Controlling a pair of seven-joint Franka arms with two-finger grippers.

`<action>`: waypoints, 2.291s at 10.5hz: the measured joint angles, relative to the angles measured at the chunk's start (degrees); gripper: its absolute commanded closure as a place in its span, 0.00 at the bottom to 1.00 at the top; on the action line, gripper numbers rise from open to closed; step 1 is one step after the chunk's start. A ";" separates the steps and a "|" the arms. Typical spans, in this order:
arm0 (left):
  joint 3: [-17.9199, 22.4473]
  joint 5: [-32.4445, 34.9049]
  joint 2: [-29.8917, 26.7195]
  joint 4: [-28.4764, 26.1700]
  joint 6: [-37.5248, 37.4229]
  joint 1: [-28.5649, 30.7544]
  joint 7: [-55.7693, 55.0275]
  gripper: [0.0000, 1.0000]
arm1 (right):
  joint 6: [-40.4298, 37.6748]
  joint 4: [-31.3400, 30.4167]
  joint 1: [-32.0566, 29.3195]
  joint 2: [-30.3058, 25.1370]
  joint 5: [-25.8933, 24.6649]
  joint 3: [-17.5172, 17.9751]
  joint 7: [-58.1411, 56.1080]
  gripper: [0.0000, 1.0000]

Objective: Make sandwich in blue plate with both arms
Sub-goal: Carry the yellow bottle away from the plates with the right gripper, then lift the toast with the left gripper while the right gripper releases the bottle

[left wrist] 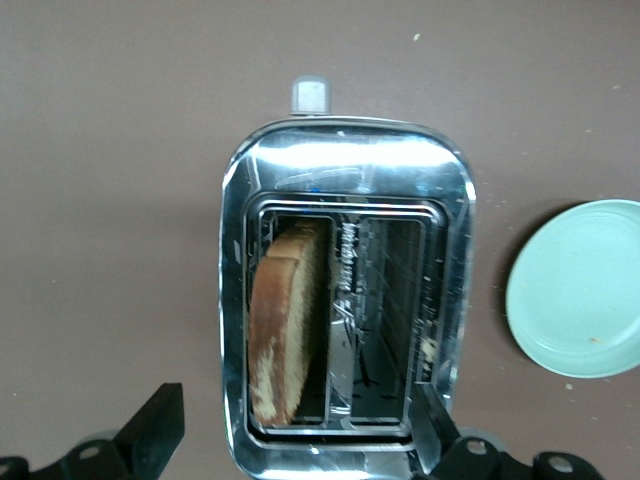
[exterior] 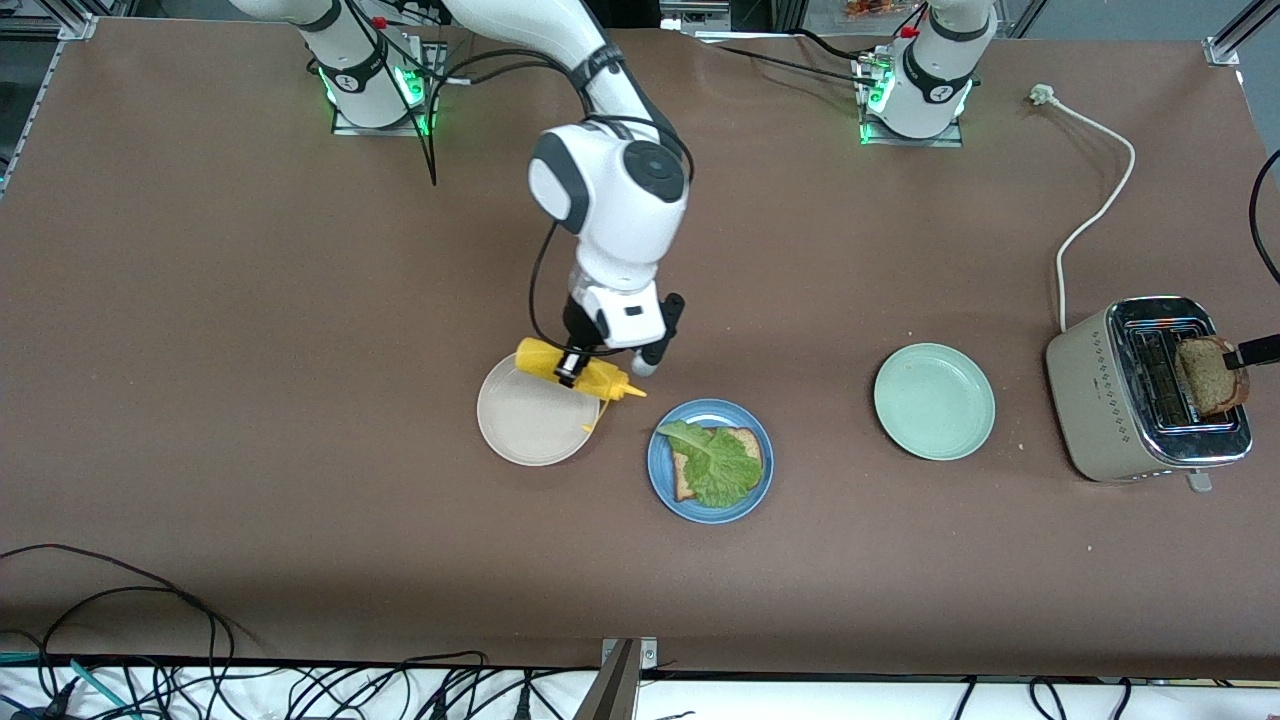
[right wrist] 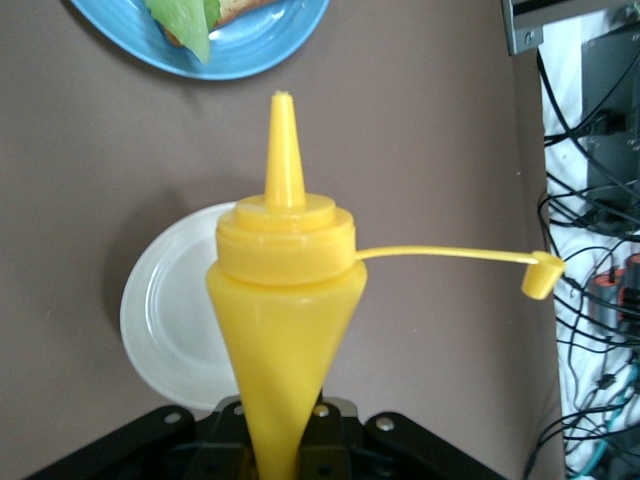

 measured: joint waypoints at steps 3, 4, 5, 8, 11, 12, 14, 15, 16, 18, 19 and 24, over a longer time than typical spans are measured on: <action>-0.01 1.60 2.74 -0.01 0.84 0.02 0.00 0.16 | -8.57 -0.37 -8.44 -7.66 10.91 -0.47 -12.10 1.00; -0.03 1.63 3.07 -0.02 0.84 -0.02 -0.01 0.28 | -11.85 -1.07 -11.92 -10.12 15.19 -0.54 -16.56 1.00; -0.06 1.66 3.19 -0.01 0.84 -0.10 -0.02 0.27 | -14.52 -2.26 -15.24 -12.50 18.63 -0.58 -20.94 1.00; -0.03 1.73 3.63 -0.03 0.82 -0.03 -0.02 0.03 | -21.03 -7.45 -23.84 -17.91 27.08 -0.55 -34.76 1.00; 0.03 1.82 4.80 -0.05 0.82 0.02 -0.02 0.39 | -26.67 -12.47 -33.80 -18.43 35.79 -0.35 -53.63 1.00; 0.04 1.84 5.18 -0.04 0.82 0.03 -0.02 0.66 | -28.19 -14.61 -37.24 -18.31 38.83 -0.15 -60.89 1.00; 0.05 1.88 5.53 -0.02 0.82 0.04 -0.02 1.00 | -32.16 -18.61 -43.13 -17.26 44.78 0.30 -74.07 1.00; 0.05 1.91 5.53 0.04 0.82 0.04 -0.02 1.00 | -35.16 -20.18 -45.63 -15.99 48.04 0.46 -79.97 1.00; 0.03 2.60 5.53 0.23 0.67 0.02 -0.02 1.00 | -38.45 -21.23 -47.99 -14.16 50.99 0.62 -85.14 1.00; -0.06 4.59 5.49 0.74 0.25 0.02 0.20 1.00 | -45.10 -22.08 -52.72 -8.89 55.90 0.98 -95.40 1.00; -0.06 4.59 5.38 1.01 0.17 0.11 1.14 1.00 | -47.56 -22.17 -54.53 -6.04 57.73 1.20 -100.07 1.00; -0.88 4.78 -0.50 2.46 -6.09 -0.12 2.67 1.00 | -51.18 -22.06 -65.68 2.76 61.13 11.98 -114.67 1.00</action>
